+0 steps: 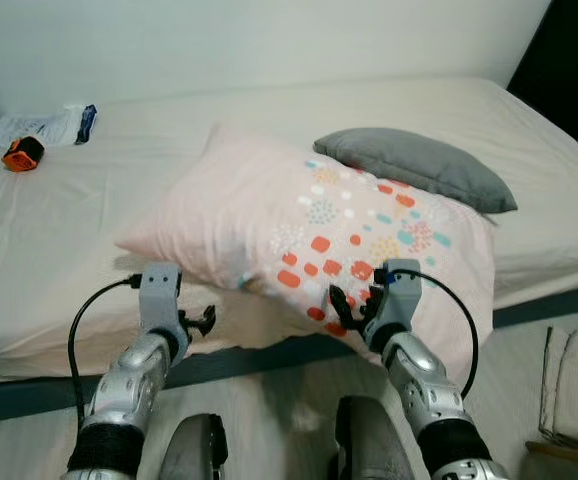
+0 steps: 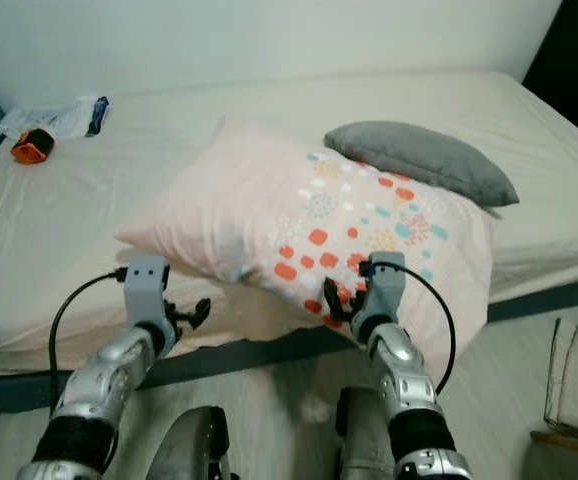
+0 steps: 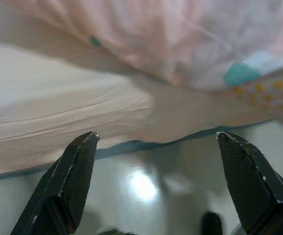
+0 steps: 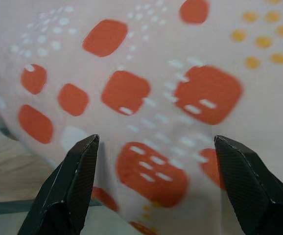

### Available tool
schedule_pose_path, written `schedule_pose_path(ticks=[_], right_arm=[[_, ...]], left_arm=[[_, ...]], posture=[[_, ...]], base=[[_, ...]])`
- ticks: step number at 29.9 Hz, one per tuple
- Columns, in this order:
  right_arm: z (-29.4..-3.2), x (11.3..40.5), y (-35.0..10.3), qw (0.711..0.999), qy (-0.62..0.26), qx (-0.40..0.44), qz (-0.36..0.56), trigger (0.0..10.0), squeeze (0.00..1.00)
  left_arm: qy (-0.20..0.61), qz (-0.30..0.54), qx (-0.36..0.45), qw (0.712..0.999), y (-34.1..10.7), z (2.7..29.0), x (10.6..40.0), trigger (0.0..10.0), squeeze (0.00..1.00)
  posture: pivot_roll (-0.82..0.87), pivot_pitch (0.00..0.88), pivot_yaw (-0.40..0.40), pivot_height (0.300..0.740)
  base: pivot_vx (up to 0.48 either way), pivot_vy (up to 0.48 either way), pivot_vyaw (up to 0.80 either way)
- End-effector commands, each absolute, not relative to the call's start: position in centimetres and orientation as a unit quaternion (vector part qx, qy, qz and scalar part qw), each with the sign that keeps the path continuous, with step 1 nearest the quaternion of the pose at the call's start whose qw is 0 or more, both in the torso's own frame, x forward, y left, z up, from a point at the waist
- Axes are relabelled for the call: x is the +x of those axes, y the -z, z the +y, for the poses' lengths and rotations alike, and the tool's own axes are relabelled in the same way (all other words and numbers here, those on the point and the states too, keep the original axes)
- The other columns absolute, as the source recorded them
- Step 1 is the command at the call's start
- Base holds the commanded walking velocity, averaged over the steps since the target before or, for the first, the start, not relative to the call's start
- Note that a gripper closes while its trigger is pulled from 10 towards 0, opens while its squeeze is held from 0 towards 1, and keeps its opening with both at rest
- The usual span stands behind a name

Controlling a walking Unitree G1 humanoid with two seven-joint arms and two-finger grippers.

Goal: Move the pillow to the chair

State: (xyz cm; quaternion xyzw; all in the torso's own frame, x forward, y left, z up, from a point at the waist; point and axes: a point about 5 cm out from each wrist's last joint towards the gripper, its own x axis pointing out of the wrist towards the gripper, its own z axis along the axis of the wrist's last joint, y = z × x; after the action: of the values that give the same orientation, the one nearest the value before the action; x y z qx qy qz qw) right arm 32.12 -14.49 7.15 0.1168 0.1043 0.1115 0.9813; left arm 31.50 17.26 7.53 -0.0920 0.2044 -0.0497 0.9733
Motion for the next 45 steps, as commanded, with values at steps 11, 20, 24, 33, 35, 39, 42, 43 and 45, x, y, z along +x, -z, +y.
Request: schedule_pose_path(ticks=[11, 20, 24, 33, 35, 39, 42, 43, 45], right_arm=[[-14.6, 31.1, -7.7, 0.976, -0.134, 0.148, 0.089, 10.0, 0.0], [-15.1, 30.8, -7.8, 0.975, -0.128, 0.154, 0.092, 10.0, 0.0], [-15.1, 31.0, -8.1, 0.977, -0.124, 0.152, 0.088, 10.0, 0.0], [-15.4, 31.0, -8.5, 0.976, -0.12, 0.161, 0.081, 10.0, 0.0], [-15.5, 30.9, -8.4, 0.976, -0.12, 0.162, 0.085, 10.0, 0.0], [-15.5, 30.8, -8.3, 0.975, -0.121, 0.162, 0.09, 10.0, 0.0], [-15.5, 30.8, -8.3, 0.975, -0.122, 0.162, 0.092, 10.0, 0.0], [-15.4, 30.8, -8.4, 0.975, -0.121, 0.162, 0.092, 10.0, 0.0], [-15.4, 30.8, -8.4, 0.975, -0.121, 0.162, 0.092, 10.0, 0.0]], left_arm=[[0.045, 0.115, -0.332, 0.935, -11.6, 19.6, 35.2, 10.0, 0.0], [-0.034, 0.073, -0.426, 0.901, -11.8, 21.4, 36.5, 10.0, 0.0], [-0.054, 0.079, -0.437, 0.894, -11.2, 21.1, 36.7, 10.0, 1.0], [-0.095, 0.066, -0.465, 0.878, -11.3, 22.2, 37.0, 10.0, 1.0], [-0.103, 0.051, -0.495, 0.861, -11.6, 22.5, 37.2, 10.0, 1.0], [-0.095, 0.029, -0.528, 0.843, -12.0, 22.1, 37.6, 10.0, 1.0], [-0.085, 0.022, -0.526, 0.846, -12.2, 21.6, 37.8, 10.0, 0.53], [-0.078, 0.016, -0.528, 0.846, -12.3, 21.1, 37.9, 10.0, 0.0], [-0.074, 0.013, -0.53, 0.845, -12.3, 20.8, 38.0, 10.0, 0.0]], posture=[[0.01, 0.266, 0.022, 0.575], [0.0, 0.261, -0.003, 0.56], [-0.01, 0.262, -0.008, 0.56], [-0.01, 0.259, -0.006, 0.56], [-0.02, 0.259, -0.009, 0.56], [-0.03, 0.264, -0.012, 0.56], [-0.03, 0.265, -0.012, 0.56], [-0.04, 0.268, -0.011, 0.56], [-0.04, 0.268, -0.011, 0.56]], base=[[0.0, 0.0, 0.0], [0.0, 0.0, 0.0], [0.0, 0.0, 0.0], [0.0, 0.0, 0.0], [0.0, 0.0, 0.0], [0.0, 0.0, 0.0], [0.0, 0.0, 0.0], [0.0, 0.0, 0.0], [0.0, 0.0, 0.0]])
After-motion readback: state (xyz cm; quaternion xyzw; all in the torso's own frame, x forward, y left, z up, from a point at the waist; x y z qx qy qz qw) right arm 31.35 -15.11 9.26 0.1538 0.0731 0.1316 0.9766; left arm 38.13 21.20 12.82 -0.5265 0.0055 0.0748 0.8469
